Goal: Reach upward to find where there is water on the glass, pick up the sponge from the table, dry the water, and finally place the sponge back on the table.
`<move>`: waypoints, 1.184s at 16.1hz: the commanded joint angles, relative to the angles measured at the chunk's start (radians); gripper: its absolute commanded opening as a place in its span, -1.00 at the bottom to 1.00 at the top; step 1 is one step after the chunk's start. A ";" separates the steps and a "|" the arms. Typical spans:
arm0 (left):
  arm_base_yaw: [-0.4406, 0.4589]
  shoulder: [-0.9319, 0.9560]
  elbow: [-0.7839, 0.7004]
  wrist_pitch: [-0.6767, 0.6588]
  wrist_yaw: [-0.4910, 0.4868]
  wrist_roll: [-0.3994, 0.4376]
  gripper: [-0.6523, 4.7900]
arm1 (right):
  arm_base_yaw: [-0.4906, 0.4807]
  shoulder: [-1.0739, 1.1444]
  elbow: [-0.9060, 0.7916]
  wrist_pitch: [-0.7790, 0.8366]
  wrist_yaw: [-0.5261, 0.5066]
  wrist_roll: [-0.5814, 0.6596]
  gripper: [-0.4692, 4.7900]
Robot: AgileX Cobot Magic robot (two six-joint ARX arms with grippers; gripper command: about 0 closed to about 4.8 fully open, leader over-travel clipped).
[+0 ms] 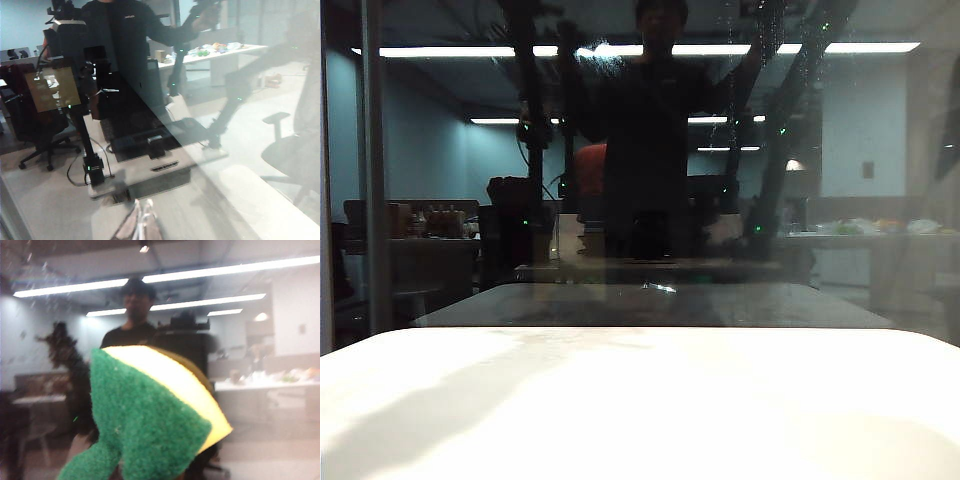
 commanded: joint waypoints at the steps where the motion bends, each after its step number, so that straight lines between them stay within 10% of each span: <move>1: 0.000 -0.005 0.006 0.008 0.004 -0.002 -0.78 | 0.031 -0.005 0.001 -0.071 -0.063 -0.013 -0.84; 19: 0.000 -0.008 0.006 0.029 0.004 -0.003 -0.78 | 0.431 0.109 0.006 -0.079 0.034 -0.098 -0.84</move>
